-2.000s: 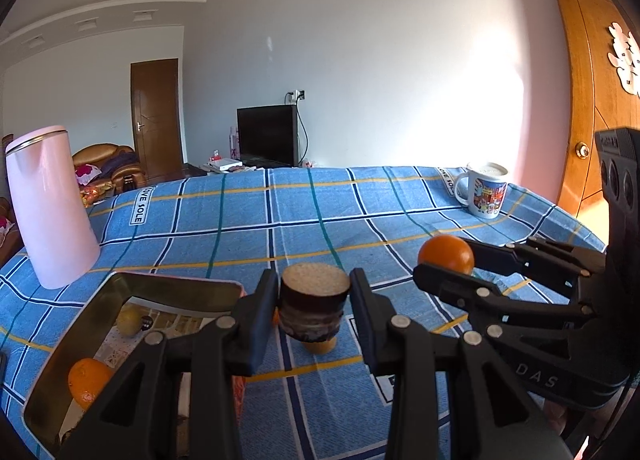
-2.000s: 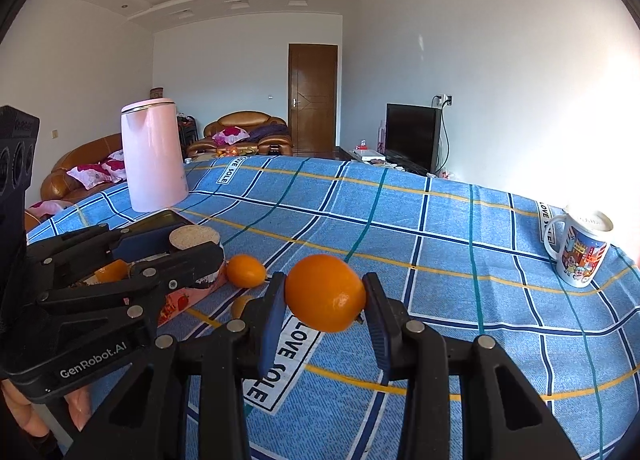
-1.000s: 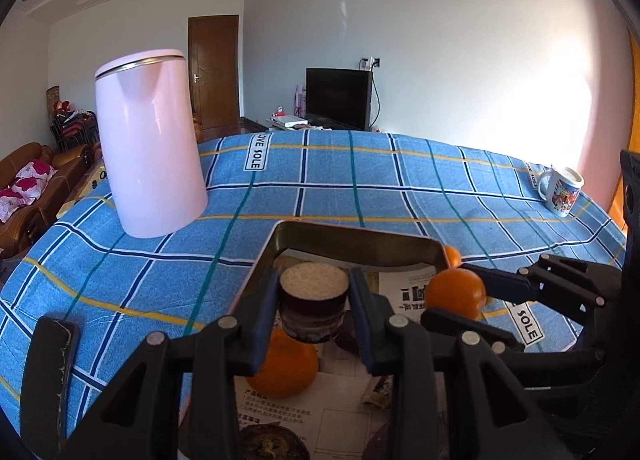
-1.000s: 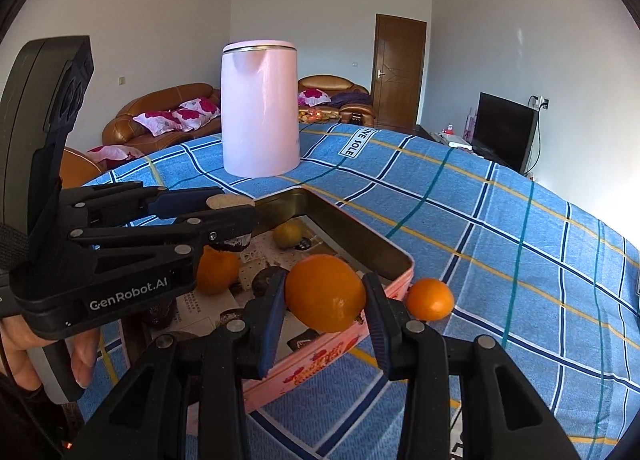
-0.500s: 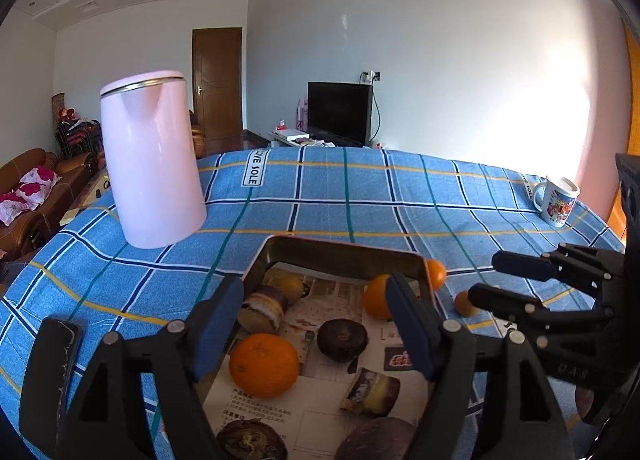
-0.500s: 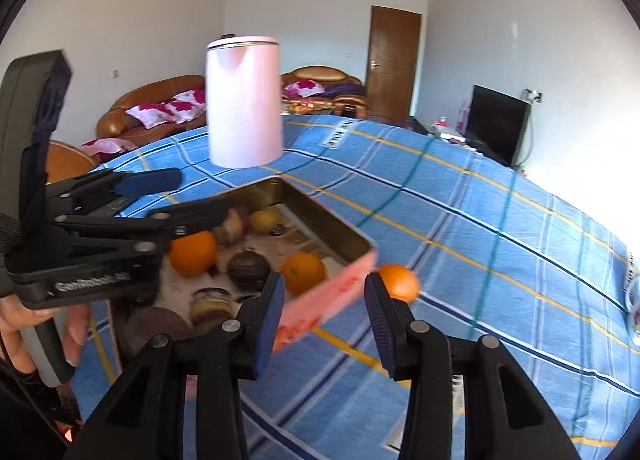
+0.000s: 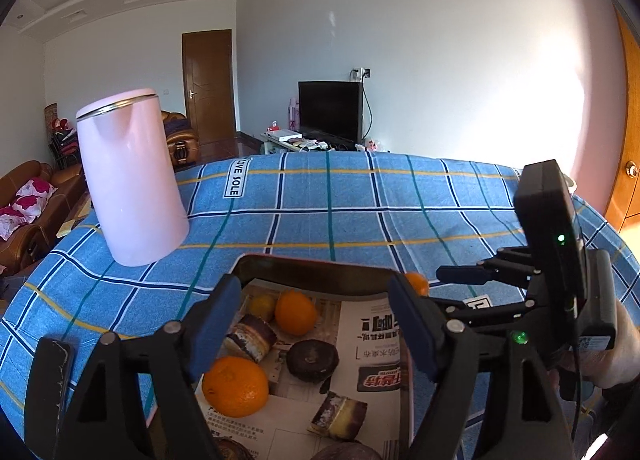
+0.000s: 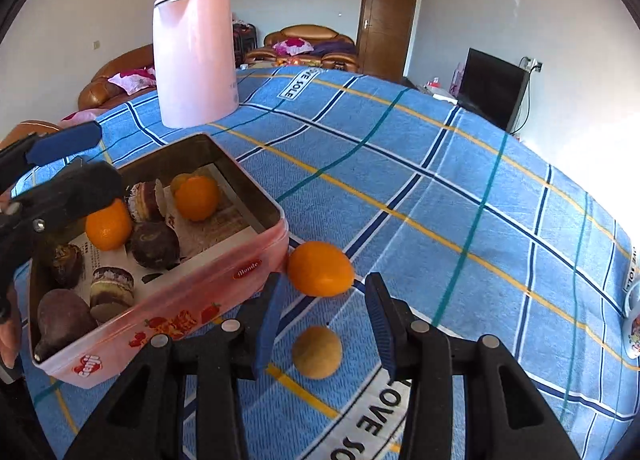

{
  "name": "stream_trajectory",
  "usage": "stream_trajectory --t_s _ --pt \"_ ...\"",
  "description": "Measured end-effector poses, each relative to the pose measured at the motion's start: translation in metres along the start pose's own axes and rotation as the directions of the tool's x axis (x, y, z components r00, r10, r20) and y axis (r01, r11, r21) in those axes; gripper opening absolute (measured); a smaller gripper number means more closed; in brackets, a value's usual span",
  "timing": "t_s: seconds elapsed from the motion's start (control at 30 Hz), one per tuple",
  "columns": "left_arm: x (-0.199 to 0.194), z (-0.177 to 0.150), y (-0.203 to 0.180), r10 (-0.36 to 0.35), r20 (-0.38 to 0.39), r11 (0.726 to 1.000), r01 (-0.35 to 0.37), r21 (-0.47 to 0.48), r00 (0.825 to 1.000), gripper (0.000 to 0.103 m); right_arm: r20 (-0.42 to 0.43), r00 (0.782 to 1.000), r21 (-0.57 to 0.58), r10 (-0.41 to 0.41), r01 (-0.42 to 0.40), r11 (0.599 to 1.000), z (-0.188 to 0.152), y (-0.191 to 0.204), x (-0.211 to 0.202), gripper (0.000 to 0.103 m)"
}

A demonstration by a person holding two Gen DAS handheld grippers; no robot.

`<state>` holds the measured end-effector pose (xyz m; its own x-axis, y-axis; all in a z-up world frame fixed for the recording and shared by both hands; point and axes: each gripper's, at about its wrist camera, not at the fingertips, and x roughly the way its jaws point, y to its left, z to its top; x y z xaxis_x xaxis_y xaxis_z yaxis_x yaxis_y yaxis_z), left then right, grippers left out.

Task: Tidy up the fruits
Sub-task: 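Grasp another orange with the right tool while the left tool grasps a small yellow fruit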

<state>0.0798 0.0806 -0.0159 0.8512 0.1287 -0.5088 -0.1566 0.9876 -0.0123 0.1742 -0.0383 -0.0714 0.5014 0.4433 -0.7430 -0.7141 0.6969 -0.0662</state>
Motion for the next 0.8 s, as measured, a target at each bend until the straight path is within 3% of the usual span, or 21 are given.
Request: stream_trajectory --t_s 0.13,0.27,0.43,0.57,0.67,0.73,0.8 --pt "-0.003 0.001 -0.006 -0.017 0.005 1.000 0.017 0.014 1.000 0.081 -0.044 0.998 0.032 0.052 -0.050 0.998 0.008 -0.005 0.018 0.043" --pt "-0.004 0.000 -0.023 -0.053 -0.001 0.998 0.053 0.033 0.999 0.081 -0.029 0.997 0.082 0.072 -0.070 0.994 0.007 -0.016 0.016 0.040" --pt "-0.005 -0.004 -0.075 -0.120 -0.027 0.983 0.122 0.139 0.992 0.081 0.058 0.998 0.189 -0.005 -0.006 0.982 -0.016 -0.039 -0.027 0.040" --pt "0.016 -0.007 -0.112 -0.171 -0.109 0.965 0.188 0.184 0.979 0.080 0.072 0.991 0.251 -0.113 0.091 0.964 -0.046 -0.063 -0.057 0.040" --pt "0.044 -0.013 -0.127 -0.174 -0.206 0.959 0.214 0.189 0.963 0.070 0.081 0.986 0.286 -0.146 0.117 0.951 -0.061 -0.075 -0.068 0.040" --pt "0.056 -0.017 -0.133 -0.174 -0.254 0.955 0.226 0.193 0.952 0.054 0.094 0.985 0.299 -0.148 0.114 0.947 -0.068 -0.080 -0.073 0.040" --pt "0.067 -0.021 -0.135 -0.153 -0.287 0.956 0.215 0.201 0.946 0.054 0.110 0.983 0.302 -0.148 0.109 0.947 -0.071 -0.081 -0.077 0.040"
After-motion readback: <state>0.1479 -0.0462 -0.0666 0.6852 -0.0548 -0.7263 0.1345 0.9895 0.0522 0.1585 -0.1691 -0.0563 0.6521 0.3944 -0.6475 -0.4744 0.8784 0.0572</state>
